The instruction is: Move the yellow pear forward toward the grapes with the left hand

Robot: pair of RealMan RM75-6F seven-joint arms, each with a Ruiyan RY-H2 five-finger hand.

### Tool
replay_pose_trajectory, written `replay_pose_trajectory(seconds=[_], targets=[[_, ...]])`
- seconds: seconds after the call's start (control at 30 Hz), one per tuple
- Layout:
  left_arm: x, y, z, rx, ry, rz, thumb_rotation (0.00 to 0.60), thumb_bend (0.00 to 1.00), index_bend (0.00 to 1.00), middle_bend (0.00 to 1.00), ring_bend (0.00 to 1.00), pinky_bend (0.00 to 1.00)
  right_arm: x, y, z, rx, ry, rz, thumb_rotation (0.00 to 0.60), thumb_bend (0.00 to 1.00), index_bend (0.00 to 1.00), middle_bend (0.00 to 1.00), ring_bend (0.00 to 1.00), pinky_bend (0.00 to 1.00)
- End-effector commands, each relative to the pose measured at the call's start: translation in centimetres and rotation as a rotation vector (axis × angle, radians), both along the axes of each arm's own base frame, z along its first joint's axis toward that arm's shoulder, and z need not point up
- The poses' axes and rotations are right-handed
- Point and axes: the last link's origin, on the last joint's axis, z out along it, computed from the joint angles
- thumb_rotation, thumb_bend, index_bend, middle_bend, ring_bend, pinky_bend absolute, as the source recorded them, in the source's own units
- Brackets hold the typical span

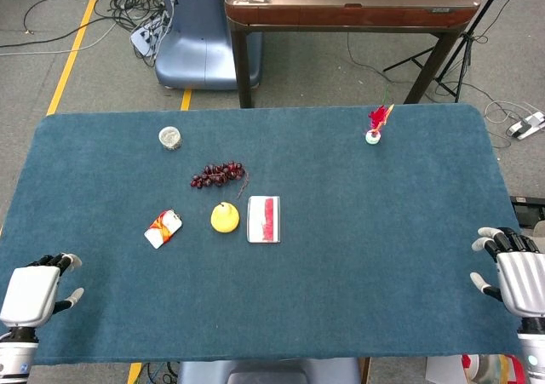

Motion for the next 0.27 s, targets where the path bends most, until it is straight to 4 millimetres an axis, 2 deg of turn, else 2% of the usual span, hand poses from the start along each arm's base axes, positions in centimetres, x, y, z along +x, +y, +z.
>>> replay_pose_trajectory(seconds=[0.03,0.27], targets=[[-0.58,-0.22,0.1,0.011,0.034,-0.005,0.6,0.2,0.46,0.49,0.46,0.6,-0.09,0.03,0.0,0.001,0.001,-0.006,0.6,0.1,0.46,0.31,0.22,0.33],[-0.68,-0.11,-0.23,-0.002,0.032,0.004,0.6,0.2,0.46,0.49,0.46,0.6,-0.42,-0.01,0.02,0.007,-0.002,-0.024,0.6,0.1,0.46,0.31,0.22,0.33]])
